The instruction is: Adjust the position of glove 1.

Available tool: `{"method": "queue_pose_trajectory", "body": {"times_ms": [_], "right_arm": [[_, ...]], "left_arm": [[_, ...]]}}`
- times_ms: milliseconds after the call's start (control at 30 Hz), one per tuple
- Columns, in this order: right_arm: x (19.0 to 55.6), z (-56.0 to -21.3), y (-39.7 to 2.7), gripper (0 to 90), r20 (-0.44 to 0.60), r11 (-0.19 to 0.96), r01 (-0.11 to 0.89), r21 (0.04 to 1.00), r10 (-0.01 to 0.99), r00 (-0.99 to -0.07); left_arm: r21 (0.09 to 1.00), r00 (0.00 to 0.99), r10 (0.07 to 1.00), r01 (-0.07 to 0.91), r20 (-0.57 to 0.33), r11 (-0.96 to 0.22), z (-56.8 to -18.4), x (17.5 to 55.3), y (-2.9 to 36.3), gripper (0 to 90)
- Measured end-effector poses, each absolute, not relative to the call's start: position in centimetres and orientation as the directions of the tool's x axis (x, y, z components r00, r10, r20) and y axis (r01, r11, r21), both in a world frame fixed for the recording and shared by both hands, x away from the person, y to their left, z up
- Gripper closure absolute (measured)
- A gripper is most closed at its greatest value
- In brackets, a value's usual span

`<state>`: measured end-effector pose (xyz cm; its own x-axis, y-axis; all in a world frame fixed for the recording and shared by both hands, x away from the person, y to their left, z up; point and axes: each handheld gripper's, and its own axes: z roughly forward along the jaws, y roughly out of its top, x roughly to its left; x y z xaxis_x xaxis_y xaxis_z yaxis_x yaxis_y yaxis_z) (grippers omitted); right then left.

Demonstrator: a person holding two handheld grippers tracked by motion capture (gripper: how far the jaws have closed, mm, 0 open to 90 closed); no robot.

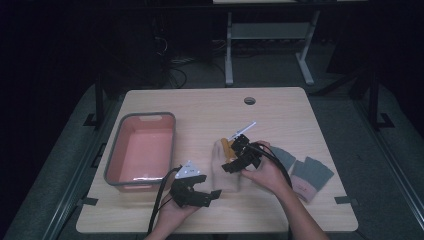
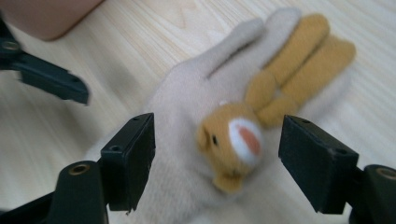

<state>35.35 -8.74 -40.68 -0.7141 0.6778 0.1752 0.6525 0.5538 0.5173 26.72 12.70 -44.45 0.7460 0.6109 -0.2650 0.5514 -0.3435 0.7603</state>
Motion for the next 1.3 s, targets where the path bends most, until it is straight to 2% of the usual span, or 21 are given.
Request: {"method": "queue_pose_trajectory", "body": {"times_ms": [100, 300, 600, 867, 1067, 1300], "right_arm": [[35.2, -40.9, -9.7, 29.2, 0.242, 0.502, 0.692, 0.519, 0.690, -0.682], [34.6, -41.8, -11.0, 32.5, 0.294, 0.440, 0.739, 0.511, 0.718, -0.631], [34.1, -44.0, -12.3, 39.6, 0.413, 0.316, 0.816, 0.484, 0.740, -0.531], [34.0, -45.2, -12.8, 44.1, 0.489, 0.235, 0.857, 0.458, 0.739, -0.464], [33.7, -46.2, -12.8, 46.2, 0.529, 0.175, 0.872, 0.457, 0.735, -0.424], [33.3, -46.7, -12.7, 54.0, 0.566, 0.119, 0.879, 0.462, 0.723, -0.396]], "left_arm": [[0.730, 0.719, 0.627, 0.596, -0.299, -0.335, -44.5, 27.6, 12.1, 21.5], [0.667, 0.644, 0.665, 0.687, -0.377, -0.287, -44.9, 29.0, 11.5, 22.3], [0.579, 0.528, 0.715, 0.787, -0.458, -0.211, -45.9, 30.7, 11.0, 32.9], [0.571, 0.550, 0.712, 0.781, -0.436, -0.254, -46.2, 30.8, 10.5, 40.8], [0.538, 0.552, 0.681, 0.799, -0.482, -0.267, -46.3, 31.3, 10.6, 48.7], [0.515, 0.553, 0.665, 0.809, -0.503, -0.284, -46.2, 31.7, 10.6, 51.8]]}}
